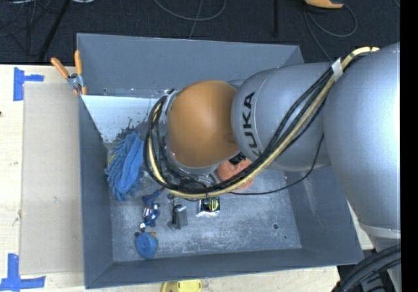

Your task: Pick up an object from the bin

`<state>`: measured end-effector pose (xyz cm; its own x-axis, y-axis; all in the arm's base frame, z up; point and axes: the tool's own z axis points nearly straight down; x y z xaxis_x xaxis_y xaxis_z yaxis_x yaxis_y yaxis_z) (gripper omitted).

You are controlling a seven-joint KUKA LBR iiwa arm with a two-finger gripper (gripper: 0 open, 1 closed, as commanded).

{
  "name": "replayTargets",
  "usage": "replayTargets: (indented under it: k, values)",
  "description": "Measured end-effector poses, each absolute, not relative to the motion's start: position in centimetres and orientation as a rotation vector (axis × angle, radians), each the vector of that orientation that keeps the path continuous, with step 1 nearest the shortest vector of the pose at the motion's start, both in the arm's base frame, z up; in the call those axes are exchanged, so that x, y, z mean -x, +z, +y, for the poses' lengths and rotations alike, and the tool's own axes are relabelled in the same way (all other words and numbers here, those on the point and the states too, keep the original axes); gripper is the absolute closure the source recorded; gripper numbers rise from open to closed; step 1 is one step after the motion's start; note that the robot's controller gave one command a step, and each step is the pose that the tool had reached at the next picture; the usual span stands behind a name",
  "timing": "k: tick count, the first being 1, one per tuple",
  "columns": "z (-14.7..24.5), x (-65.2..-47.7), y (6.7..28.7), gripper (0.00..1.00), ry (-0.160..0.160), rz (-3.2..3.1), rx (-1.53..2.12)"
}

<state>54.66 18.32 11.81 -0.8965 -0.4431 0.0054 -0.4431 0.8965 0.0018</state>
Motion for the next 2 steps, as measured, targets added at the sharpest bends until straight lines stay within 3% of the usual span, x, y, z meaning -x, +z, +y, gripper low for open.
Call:
replayTargets:
  k: [1,2]
  values:
    - [18.8,-54.7,13.6,0.0,-0.001,-3.02,-0.877]
    - [17.9,-55.0,8.6,0.0,-0.001,-2.856,-1.312]
